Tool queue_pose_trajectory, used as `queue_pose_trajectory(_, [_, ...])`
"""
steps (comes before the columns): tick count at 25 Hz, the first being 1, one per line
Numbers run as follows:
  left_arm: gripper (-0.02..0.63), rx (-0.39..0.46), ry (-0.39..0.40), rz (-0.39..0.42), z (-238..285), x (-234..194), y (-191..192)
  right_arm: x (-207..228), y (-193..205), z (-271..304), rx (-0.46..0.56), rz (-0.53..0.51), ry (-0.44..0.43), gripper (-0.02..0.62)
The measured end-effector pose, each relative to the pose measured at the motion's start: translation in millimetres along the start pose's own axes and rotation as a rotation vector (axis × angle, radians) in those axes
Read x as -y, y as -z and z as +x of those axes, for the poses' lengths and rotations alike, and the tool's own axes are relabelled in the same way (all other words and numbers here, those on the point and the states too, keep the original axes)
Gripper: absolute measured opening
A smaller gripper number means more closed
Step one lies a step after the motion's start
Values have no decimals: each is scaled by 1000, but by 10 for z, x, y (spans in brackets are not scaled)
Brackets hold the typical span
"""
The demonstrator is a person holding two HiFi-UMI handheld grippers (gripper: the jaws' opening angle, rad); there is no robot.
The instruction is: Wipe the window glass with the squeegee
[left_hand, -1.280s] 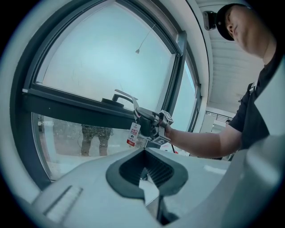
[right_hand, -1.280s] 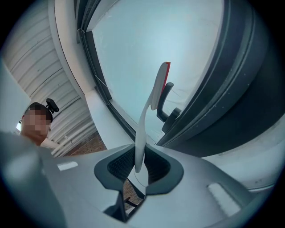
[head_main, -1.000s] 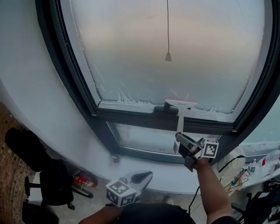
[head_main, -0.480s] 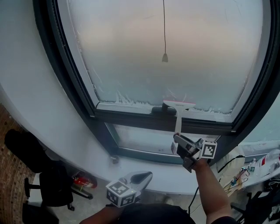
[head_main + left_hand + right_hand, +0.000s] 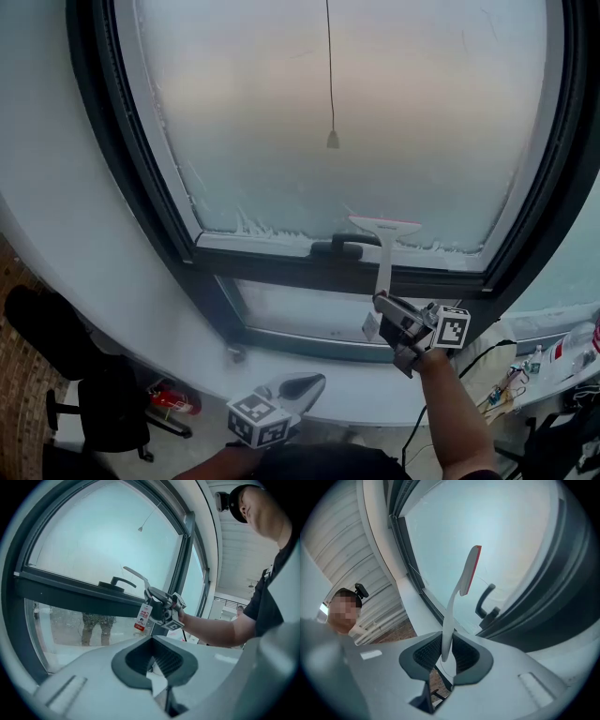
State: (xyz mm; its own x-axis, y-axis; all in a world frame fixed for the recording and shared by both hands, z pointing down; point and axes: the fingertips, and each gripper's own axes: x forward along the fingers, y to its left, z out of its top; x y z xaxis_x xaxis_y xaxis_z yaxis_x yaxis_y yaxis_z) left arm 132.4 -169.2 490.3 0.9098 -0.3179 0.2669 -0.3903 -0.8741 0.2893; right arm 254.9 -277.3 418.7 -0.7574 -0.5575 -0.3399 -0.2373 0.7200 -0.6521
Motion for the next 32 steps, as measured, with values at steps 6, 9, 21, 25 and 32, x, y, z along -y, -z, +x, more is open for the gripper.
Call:
queue_pose_trajectory(6, [0, 21, 24, 41, 166, 114, -81, -403, -531, -166, 14, -112, -31, 86])
queue_pose_trajectory(9, [0, 16, 29, 45, 225, 228, -202, -636, -829, -226, 23, -177, -47, 86])
queue_pose_trajectory(21, [0, 23, 51, 60, 491, 593, -228, -1509, -2114, -311, 19, -408, -91, 86])
queue_pose_trajectory(25, [0, 41, 36, 56, 535, 570, -251, -1557, -2426, -267, 12, -426, -118, 86])
queue_pose_trajectory(32, [0, 65, 3, 54, 585, 554, -171, -1575, -2537, -213, -31, -460, -138, 86])
